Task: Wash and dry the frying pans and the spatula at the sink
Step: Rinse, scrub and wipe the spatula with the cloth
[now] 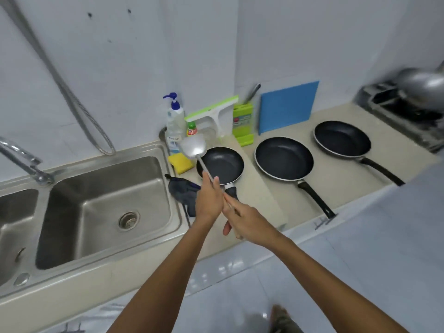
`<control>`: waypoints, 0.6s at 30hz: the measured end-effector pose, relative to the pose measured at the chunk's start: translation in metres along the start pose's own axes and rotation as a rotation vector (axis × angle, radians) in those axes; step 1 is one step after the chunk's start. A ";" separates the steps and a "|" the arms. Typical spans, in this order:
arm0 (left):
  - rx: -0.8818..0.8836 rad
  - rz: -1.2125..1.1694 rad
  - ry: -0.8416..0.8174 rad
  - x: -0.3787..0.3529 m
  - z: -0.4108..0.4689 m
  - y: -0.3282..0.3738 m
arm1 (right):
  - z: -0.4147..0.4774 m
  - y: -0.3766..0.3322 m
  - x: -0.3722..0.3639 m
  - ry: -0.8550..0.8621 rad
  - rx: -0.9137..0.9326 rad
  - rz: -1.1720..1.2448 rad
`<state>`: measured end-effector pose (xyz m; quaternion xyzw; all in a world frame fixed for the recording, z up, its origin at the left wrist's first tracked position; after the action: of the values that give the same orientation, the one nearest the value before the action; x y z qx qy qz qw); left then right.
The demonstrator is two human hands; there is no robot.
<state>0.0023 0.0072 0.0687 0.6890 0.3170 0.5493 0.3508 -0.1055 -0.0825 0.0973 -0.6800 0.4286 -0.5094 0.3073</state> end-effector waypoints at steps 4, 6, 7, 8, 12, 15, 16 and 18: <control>-0.095 -0.009 -0.068 -0.099 0.011 0.078 | -0.015 0.049 0.103 0.103 -0.008 0.036; -0.119 0.009 -0.119 -0.158 0.013 0.116 | -0.021 0.078 0.158 0.153 -0.025 0.040; -0.118 0.020 -0.155 -0.190 0.015 0.133 | -0.024 0.094 0.184 0.172 -0.044 0.045; -0.116 0.028 -0.186 -0.222 0.016 0.148 | -0.030 0.112 0.210 0.189 -0.077 0.055; -0.105 0.019 -0.296 -0.340 0.015 0.210 | -0.050 0.175 0.314 0.249 -0.180 0.050; -0.091 0.038 -0.362 -0.419 0.016 0.247 | -0.059 0.225 0.384 0.300 -0.254 0.077; -0.100 0.048 -0.383 -0.444 0.018 0.257 | -0.059 0.241 0.404 0.321 -0.270 0.087; -0.092 0.059 -0.424 -0.487 0.028 0.271 | -0.058 0.269 0.439 0.371 -0.291 0.093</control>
<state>-0.0519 -0.5471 0.0298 0.7814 0.1906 0.4159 0.4244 -0.1836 -0.5945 0.0732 -0.5915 0.5774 -0.5438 0.1451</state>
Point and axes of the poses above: each hand's wrist, its own z-axis towards the middle knuckle, its own x-axis out of the back of the hand, y = z × x, the point moved 7 cm from there along z, towards the middle knuckle, and after that the axes turned 2 degrees about z, right-handed, at the moved point
